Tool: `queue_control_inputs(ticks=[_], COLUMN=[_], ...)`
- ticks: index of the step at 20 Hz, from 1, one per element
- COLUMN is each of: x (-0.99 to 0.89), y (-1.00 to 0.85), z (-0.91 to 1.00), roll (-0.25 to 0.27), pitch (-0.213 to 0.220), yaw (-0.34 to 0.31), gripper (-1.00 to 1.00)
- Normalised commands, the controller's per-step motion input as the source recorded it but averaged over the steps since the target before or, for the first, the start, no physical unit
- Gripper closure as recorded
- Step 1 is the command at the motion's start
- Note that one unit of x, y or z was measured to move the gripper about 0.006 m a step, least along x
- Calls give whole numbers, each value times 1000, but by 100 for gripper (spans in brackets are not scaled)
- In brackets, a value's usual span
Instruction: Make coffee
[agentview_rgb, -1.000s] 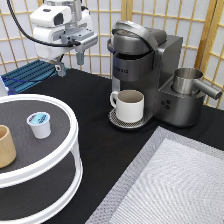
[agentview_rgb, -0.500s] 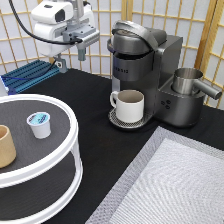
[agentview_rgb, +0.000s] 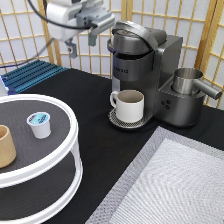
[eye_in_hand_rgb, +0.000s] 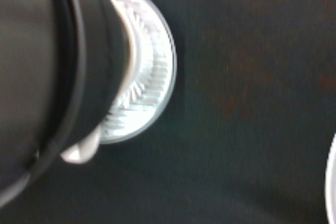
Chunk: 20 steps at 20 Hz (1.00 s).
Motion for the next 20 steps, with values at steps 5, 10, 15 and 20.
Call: queue_control_inputs(ticks=[5, 10, 15, 20], x=[825, 630, 284, 245], y=[-172, -311, 61, 333], z=[371, 5, 57, 193], roll=[75, 185, 120, 27], pitch=[0, 56, 116, 57], yaw=[-76, -55, -9, -2], gripper=[-100, -100, -100, -100])
